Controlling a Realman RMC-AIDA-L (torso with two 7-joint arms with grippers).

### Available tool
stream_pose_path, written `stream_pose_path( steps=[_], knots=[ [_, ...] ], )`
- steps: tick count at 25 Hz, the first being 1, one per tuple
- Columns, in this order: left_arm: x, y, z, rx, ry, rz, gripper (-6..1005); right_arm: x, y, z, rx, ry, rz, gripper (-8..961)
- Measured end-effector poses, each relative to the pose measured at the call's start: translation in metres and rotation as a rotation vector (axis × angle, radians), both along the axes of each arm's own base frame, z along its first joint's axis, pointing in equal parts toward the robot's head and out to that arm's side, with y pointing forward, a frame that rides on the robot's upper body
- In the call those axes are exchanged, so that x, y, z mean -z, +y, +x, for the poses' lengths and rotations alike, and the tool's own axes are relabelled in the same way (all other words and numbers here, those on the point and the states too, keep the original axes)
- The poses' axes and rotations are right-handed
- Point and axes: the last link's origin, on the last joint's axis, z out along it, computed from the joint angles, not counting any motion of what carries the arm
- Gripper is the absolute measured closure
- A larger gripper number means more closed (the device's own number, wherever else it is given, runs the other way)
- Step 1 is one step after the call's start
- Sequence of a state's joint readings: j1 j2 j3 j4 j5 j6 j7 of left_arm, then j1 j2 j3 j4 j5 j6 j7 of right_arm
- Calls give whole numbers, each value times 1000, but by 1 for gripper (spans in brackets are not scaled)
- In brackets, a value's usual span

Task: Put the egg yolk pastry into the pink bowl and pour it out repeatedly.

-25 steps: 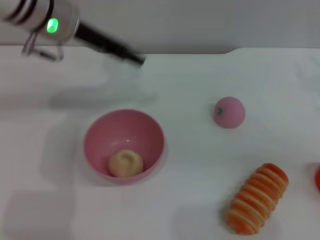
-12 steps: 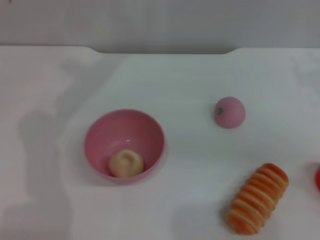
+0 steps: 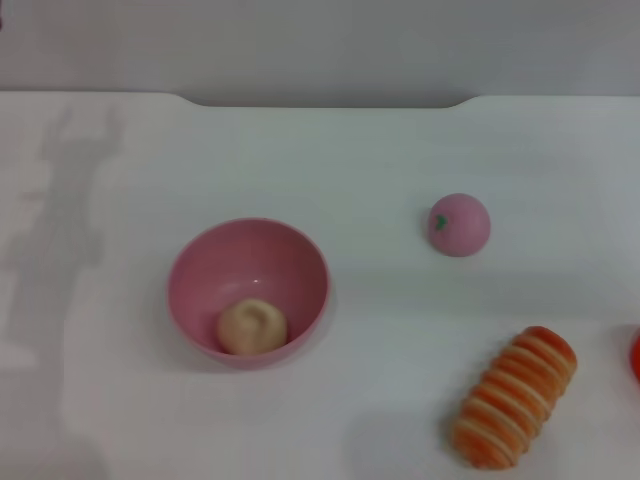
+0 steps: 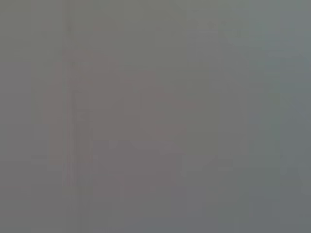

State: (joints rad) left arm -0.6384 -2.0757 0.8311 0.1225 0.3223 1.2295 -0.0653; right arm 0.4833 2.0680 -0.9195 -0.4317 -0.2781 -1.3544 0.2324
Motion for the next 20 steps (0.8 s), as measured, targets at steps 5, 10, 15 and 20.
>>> stream_pose_path(
  steps=[5,10,15,20],
  knots=[
    [0,-11,-10,12,-89,-16,385,1,7,-7,2,-21,13,471],
    [3,-11,-11,20,-138,-42,385,3,10,-12,-4,-25,23,470],
    [6,-8,-7,37,-162,-68,385,6,8,-15,-12,-12,72,472],
    [10,-4,0,69,-191,-108,385,8,12,-15,0,27,76,472]
  ],
)
